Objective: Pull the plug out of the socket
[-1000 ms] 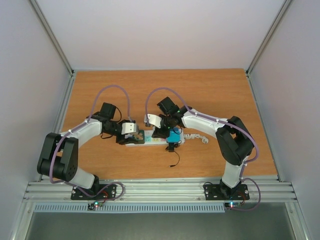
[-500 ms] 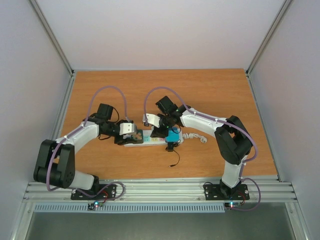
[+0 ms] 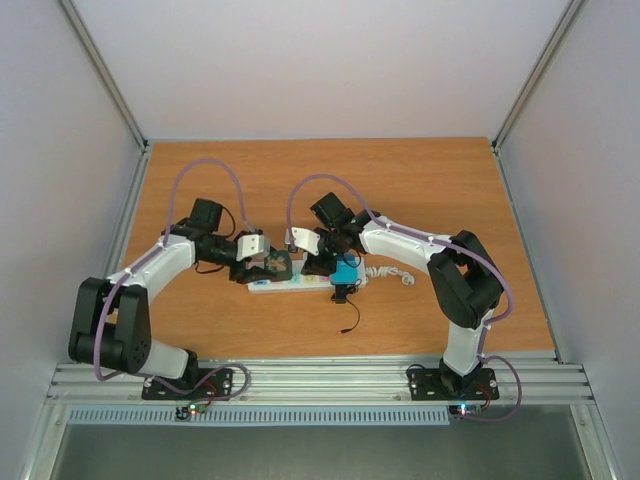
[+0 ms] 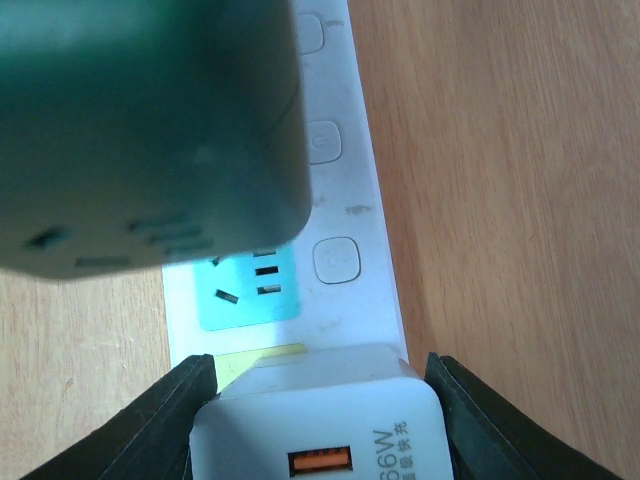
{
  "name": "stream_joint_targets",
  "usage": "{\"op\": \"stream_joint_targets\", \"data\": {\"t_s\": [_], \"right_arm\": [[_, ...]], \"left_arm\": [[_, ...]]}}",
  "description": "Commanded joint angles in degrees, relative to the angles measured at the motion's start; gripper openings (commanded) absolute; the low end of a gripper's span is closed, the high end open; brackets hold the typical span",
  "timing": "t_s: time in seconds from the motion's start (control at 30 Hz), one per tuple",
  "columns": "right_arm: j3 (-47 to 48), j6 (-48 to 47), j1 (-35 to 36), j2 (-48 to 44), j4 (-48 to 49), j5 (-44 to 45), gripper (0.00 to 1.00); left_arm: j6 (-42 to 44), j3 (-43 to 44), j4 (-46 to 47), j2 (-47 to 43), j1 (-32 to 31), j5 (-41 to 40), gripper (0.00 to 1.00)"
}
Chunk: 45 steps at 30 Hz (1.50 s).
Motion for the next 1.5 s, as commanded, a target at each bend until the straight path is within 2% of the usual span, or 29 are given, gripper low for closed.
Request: {"op": "stream_joint_targets", "data": {"t_s": [0.0,0.1,0.23,0.37,0.57,0.7,0.9,1.17,1.47], "right_arm": [[0.5,0.6,0.0,1.5,-0.4,3.2,0.3],[1.5,1.5,0.0,0.7,-0.7,2.2,0.36],[3.6,3.1,0.2,0.3,-1.5,0.5,0.46],[6.1,5.1,0.4,0.2,-2.0,-1.2,0.66],[10.3,7.9,0.6,0.3,-2.4,-3.1,0.82],[12.4,9.1,0.6,-0.1,-3.3,-3.8,0.84],[11.8,10.6,0.5,-2.9,-3.0,-4.8,0.85],[5.3,13.2,0.1,-8.8,0.0,-4.3,0.87],[-2.8,14.9,-2.2,-16.1,1.8,-5.6,0.88]], "left_arm": [[3.2,3.6,-4.5,0.5,3.2,3.2,0.28],[4.0,4.9,-5.5,0.3,6.8,2.7,0.28],[0.1,5.2,-0.7,-1.6,10.7,-1.4,0.28],[-4.4,6.6,4.1,-2.5,12.8,-9.2,0.28],[-6.7,10.6,9.9,-0.8,14.4,-22.6,0.29],[-4.6,14.3,12.4,3.4,14.8,-33.9,0.3],[0.4,22.4,14.1,9.8,16.4,-44.1,0.3],[8.1,27.7,20.9,18.7,16.4,-58.5,0.31],[18.3,34.9,20.6,29.8,16.3,-67.2,0.31]]}}
